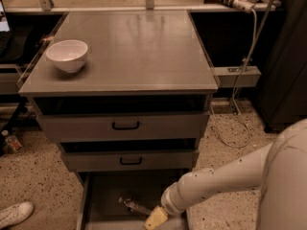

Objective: Pick water bottle from bottom drawer and place on counter

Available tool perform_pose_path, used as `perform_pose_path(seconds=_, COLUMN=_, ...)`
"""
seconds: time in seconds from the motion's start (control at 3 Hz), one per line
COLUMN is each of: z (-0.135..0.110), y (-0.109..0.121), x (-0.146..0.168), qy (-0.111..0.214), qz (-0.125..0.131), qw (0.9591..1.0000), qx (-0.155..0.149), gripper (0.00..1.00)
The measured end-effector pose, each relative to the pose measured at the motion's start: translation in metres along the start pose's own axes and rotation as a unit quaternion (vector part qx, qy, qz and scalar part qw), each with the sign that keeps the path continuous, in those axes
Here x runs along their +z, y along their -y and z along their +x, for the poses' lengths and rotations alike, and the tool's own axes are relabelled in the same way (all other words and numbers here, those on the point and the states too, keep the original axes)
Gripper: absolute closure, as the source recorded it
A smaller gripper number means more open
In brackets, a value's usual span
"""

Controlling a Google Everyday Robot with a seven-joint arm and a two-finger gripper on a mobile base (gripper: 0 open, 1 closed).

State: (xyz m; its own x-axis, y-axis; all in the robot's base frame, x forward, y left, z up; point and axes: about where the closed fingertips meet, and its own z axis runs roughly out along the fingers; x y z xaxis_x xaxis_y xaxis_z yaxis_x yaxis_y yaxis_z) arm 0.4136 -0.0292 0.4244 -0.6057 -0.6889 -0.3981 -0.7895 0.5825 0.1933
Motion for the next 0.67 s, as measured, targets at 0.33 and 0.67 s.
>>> perform_pose_path(seconds=0.33, z=0.000, y=0.000, x=0.000, qy=0.000, qz=0.000, qw=1.0000, qx=0.000, gripper=0.00)
perform_pose_path(seconds=0.67, z=0.007, y=0.002, x=0.021, qy=0.010, qz=-0.002, qw=0.9999, qx=0.004, gripper=0.00)
